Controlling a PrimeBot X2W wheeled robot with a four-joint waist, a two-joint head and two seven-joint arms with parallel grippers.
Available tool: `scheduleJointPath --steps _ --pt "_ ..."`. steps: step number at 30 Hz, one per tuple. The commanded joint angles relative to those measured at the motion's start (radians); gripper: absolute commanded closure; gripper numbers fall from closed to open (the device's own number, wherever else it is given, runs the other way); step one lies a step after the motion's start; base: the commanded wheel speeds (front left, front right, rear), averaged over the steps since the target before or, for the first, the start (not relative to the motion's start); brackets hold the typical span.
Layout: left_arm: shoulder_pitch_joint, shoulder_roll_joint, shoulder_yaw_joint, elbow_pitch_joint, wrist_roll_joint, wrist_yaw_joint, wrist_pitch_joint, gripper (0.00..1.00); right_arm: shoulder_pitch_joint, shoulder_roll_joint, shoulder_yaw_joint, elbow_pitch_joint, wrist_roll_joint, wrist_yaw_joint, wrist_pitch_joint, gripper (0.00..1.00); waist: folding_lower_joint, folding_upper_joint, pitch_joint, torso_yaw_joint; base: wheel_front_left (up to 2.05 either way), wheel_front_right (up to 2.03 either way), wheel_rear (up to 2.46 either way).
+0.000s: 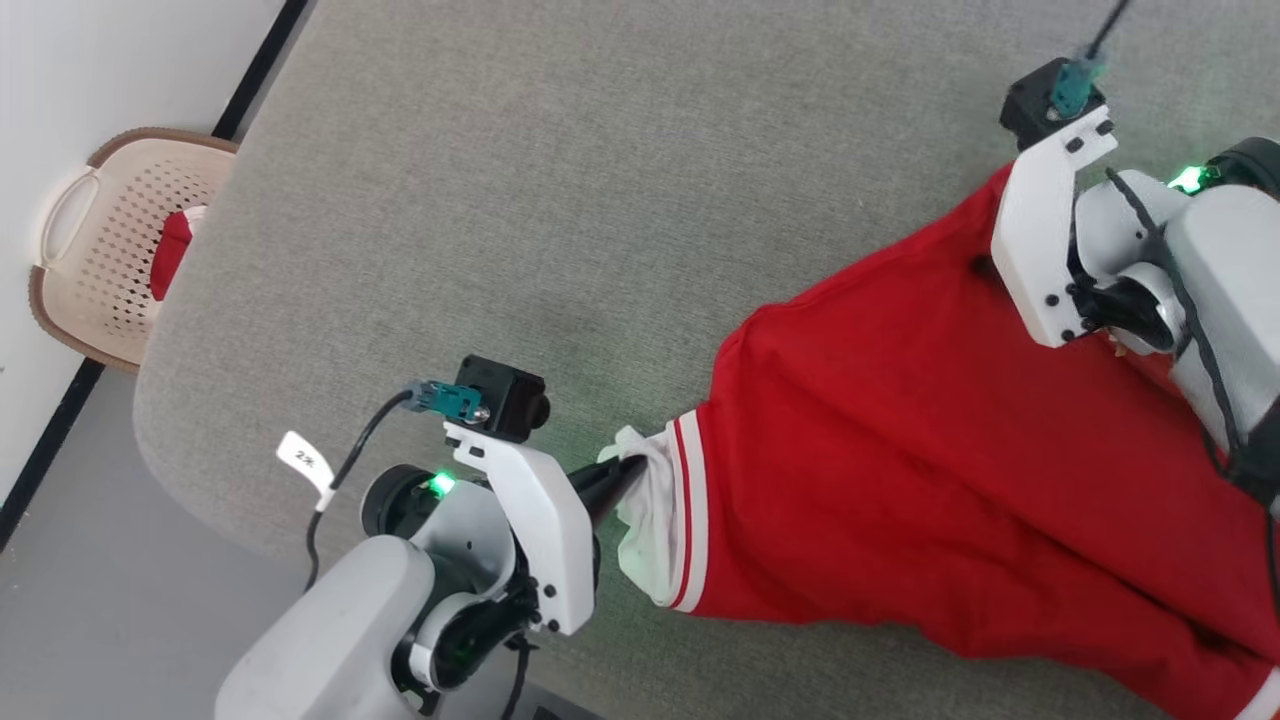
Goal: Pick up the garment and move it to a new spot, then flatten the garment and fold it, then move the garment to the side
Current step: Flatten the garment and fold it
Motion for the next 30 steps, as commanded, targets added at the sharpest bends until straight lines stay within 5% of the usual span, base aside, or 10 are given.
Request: scheduleJointPath --steps 1,7,18,30 --pt "-0.014 0.002 0.003 0.005 -0.015 -0.003 -0.001 1.00 0.104 -0.014 0.051 0.077 0.022 0.000 0.051 1.00 0.0000 0.0000 -0.004 -0.005 0.00 0.00 0.00" --pt "-0.058 0.055 0.045 0.023 -0.019 0.006 0.027 1.00 -0.028 -0.017 0.029 0.048 0.085 -0.002 -0.085 1.00 0.0000 0.0000 -0.036 -0.047 0.00 0.00 0.00" --pt "-0.331 0.259 0.157 0.025 0.005 0.021 0.205 1.00 -0.124 -0.104 0.013 -0.112 0.160 -0.001 -0.209 1.00 0.0000 0.0000 -0.119 -0.195 0.00 0.00 0.00" --pt "-0.696 0.292 0.178 0.197 0.069 -0.060 0.283 1.00 -0.205 -0.111 -0.108 -0.182 0.157 -0.001 -0.237 1.00 0.0000 0.0000 -0.165 -0.339 0.00 0.00 0.00"
